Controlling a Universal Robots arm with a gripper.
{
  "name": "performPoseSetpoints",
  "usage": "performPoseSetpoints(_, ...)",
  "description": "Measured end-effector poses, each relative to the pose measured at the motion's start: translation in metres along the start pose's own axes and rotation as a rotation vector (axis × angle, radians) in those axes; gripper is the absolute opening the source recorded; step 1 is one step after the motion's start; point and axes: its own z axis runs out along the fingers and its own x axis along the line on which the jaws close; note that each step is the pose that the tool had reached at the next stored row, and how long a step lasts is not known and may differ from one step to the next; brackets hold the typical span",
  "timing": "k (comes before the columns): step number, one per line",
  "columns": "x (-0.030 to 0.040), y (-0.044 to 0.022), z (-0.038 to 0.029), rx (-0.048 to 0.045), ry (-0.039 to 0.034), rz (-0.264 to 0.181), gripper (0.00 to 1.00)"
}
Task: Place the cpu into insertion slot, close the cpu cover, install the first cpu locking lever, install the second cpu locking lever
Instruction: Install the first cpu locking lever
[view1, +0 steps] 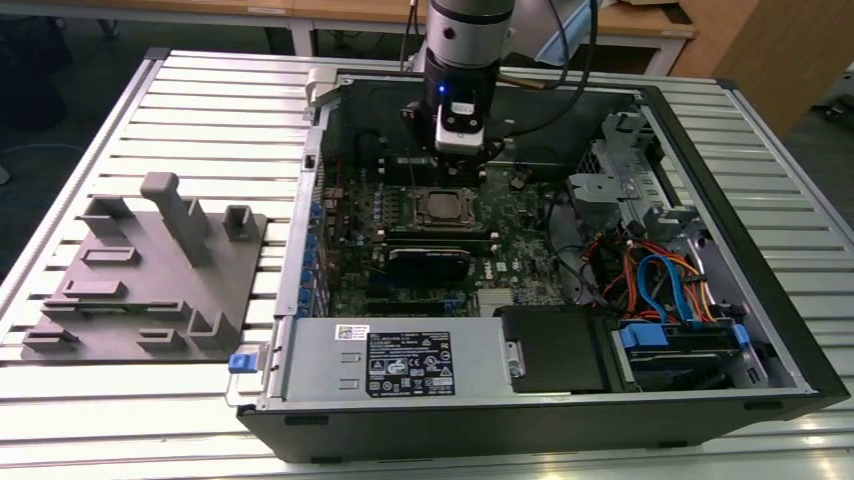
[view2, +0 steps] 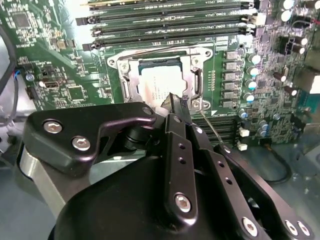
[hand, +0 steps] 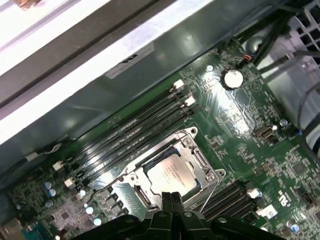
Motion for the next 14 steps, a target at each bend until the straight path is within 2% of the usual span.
performPoseSetpoints(14,-0.0005,-0.0011,0.0002,-0.0016,-0.0026,-0.130,0.10)
